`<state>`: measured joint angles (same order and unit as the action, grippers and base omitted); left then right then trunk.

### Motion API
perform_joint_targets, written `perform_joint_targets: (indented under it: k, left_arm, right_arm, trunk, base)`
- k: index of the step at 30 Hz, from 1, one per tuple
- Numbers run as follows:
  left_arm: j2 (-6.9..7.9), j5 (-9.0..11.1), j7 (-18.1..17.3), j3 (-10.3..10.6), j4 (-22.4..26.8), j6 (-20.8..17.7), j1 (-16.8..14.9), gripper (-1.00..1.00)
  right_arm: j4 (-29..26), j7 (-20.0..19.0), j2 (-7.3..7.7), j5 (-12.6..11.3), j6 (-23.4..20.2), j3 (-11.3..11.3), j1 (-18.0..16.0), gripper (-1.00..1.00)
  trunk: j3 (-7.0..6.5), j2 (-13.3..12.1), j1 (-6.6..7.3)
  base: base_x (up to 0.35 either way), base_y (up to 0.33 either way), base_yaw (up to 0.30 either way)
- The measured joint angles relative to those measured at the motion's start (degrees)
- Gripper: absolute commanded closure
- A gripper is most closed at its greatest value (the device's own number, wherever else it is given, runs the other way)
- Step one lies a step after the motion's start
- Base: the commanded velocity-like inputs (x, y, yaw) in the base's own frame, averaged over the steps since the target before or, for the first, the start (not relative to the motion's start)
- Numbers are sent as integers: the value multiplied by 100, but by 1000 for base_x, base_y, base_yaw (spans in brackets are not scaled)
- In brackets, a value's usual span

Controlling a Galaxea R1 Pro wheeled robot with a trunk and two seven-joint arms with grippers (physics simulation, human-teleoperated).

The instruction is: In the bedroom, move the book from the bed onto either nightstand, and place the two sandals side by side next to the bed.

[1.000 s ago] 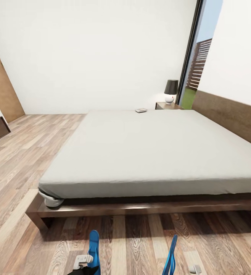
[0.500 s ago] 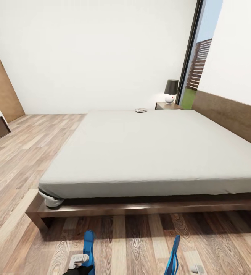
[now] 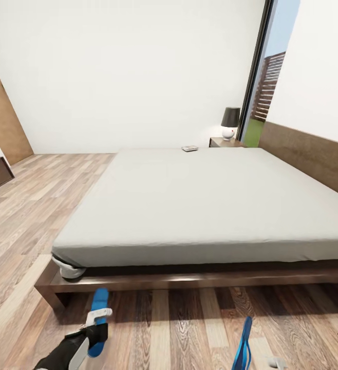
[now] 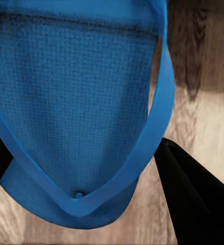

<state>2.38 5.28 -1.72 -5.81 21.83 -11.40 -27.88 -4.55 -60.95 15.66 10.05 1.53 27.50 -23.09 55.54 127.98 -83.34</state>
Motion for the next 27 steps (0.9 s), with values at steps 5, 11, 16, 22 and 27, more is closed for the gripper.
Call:
perform_joint_targets:
  k: [5, 11, 16, 22, 27]
  left_arm:
    - [36, -13, 348, -20, 134, -502, -52, 100]
    - [162, -17, 430, -26, 90, -586, -60, 100]
    - [375, 9, 419, -16, 76, -561, -51, 100]
    - [371, 32, 418, -14, 81, -102, -6, 100]
    - [296, 37, 408, -14, 80, -17, 1, 100]
  right_arm:
    - [-2, 5, 44, -2, -5, -5, 0, 100]
    - [-2, 3, 50, 0, -3, -6, 0, 100]
    - [-1, -17, 182, -5, -11, 0, 0, 100]
    - [-483, -18, 557, 17, -2224, 103, -15, 100]
    - [-1676, -10, 612, -257, -3556, 100, -16, 100]
  trunk:
    - [0, 0, 0]
    - [0, 0, 0]
    - [0, 0, 0]
    - [0, 0, 0]
    - [0, 0, 0]
  base:
    - [0, 0, 0]
    - [0, 0, 0]
    - [0, 0, 0]
    - [0, 0, 0]
    - [0, 0, 0]
